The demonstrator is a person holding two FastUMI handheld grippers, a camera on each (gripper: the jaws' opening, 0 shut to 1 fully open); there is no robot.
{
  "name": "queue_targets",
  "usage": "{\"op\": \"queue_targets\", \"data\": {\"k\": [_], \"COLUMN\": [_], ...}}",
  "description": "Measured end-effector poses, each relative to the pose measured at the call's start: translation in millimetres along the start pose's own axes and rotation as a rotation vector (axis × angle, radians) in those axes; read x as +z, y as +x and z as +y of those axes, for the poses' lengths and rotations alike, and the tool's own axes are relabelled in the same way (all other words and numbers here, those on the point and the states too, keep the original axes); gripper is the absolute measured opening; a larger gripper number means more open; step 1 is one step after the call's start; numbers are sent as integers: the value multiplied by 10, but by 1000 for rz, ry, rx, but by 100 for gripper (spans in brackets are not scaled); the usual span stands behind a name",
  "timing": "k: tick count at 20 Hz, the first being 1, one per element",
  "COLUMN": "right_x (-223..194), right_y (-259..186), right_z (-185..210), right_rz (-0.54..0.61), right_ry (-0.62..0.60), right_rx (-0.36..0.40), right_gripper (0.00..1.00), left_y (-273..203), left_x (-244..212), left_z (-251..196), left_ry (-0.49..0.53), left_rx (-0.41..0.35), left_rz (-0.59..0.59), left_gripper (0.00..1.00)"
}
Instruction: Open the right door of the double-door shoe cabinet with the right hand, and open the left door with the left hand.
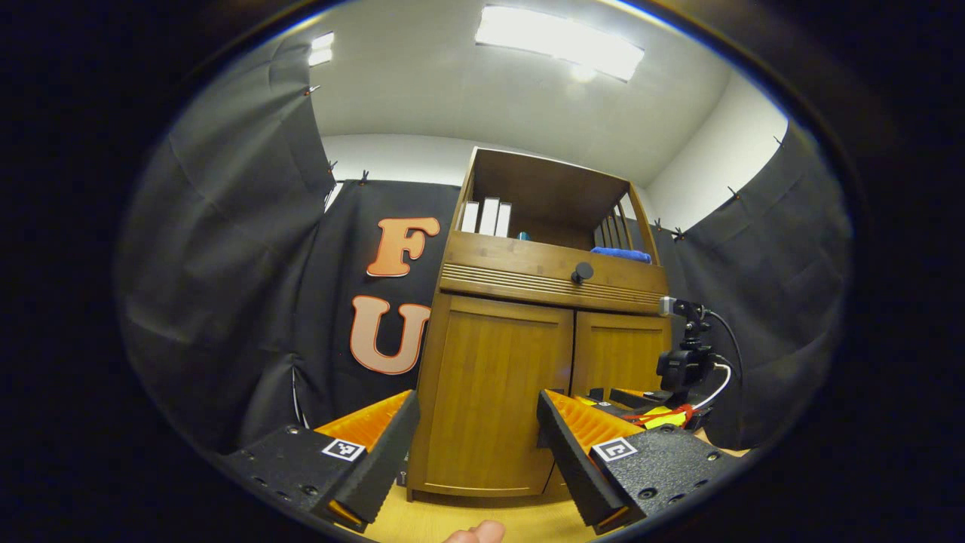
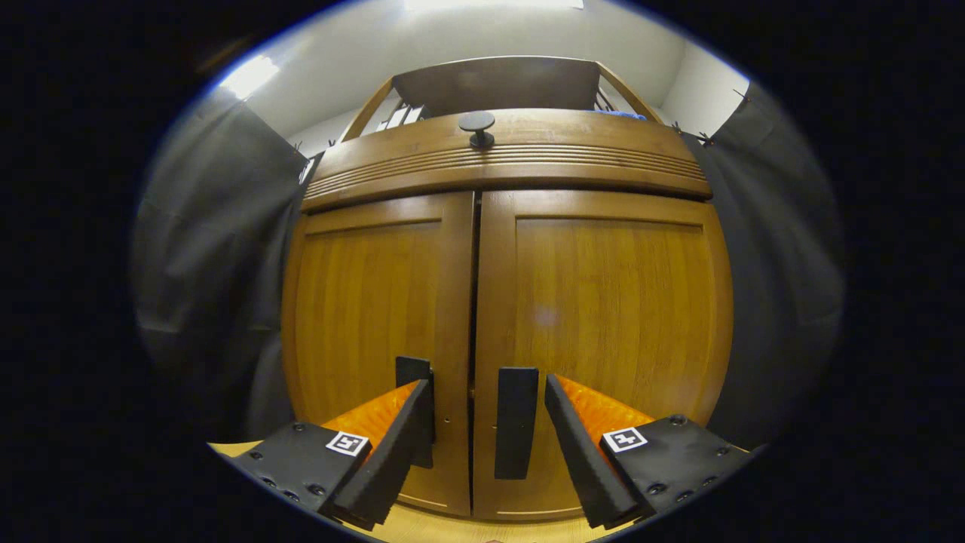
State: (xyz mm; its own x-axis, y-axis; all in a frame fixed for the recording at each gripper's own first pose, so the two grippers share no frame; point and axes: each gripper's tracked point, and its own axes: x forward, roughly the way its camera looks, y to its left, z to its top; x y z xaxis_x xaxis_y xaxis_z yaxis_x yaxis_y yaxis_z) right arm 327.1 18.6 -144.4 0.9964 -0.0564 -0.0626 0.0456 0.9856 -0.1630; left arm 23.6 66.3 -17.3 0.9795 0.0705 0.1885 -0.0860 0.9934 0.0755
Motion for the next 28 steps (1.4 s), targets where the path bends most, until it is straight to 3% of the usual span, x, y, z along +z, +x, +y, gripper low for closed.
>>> {"op": "queue_targets", "data": {"k": [2,5,9,11,13,15,16,19,23,24,28], "right_x": [-64,-213,-346,-390,-369,-361,-386,-404,-478,-472,-418], "right_y": [96,204,313,374,382,356,395,366,315,283,-113], "right_z": [-38,-110,-197,-258,-230,-189,-199,-220,-233,-235,-259], "right_rz": [14,47,74,80,56,58,63,106,124,122,109], "right_ry": [20,21,45,44,36,28,27,90,29,13,38], "right_rx": [1,-37,-43,-62,-62,-51,-50,5,-12,-16,15], "right_gripper": [94,97,92,84,66,65,52,34,34,29,29], "left_y": [44,56,78,85,66,73,68,53,25,22,42], "left_x": [-47,-121,-179,-196,-220,-230,-238,-231,-260,-277,-266], "left_z": [44,66,143,191,234,277,295,301,250,229,167], "left_ry": [11,-13,-11,0,7,4,1,-12,-23,-22,8], "left_rx": [9,7,8,18,28,39,45,54,67,66,59], "left_rz": [7,21,22,23,25,25,25,18,24,32,43], "left_gripper": [94,94,94,94,94,94,95,94,94,92,94]}}
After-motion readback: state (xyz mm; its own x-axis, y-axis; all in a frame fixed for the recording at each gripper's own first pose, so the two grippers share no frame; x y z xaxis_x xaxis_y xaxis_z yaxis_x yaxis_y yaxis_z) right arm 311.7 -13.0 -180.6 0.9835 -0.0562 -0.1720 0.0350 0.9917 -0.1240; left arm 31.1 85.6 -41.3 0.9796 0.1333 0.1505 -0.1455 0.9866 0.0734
